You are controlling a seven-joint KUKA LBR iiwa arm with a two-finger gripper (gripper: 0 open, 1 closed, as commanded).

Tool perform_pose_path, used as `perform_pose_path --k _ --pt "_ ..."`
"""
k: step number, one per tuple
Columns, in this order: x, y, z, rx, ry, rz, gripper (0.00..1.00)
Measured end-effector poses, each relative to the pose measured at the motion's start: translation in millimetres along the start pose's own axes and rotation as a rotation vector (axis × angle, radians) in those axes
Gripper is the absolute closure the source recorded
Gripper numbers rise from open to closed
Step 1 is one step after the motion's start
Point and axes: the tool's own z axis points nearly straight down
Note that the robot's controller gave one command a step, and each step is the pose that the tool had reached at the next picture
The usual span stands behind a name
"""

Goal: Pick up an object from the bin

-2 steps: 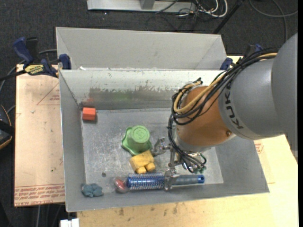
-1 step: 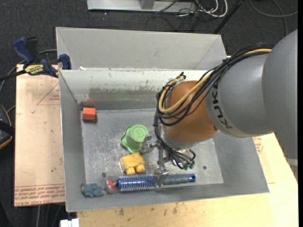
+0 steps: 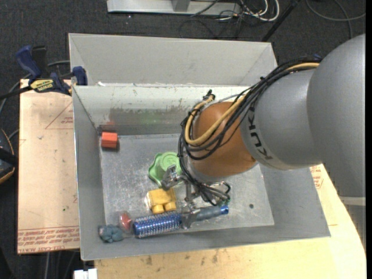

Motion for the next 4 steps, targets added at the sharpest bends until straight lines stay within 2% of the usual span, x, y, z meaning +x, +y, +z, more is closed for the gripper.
perform_pose_path --k 1,2,4 --pt "30.1 -109 24 -0.001 0.018 -0.025 0.0" --pt "29.0 -107 23 -0.001 0.02 -0.032 1.0" --pt "26.5 -105 -8 -0.002 0.023 -0.032 1.0"
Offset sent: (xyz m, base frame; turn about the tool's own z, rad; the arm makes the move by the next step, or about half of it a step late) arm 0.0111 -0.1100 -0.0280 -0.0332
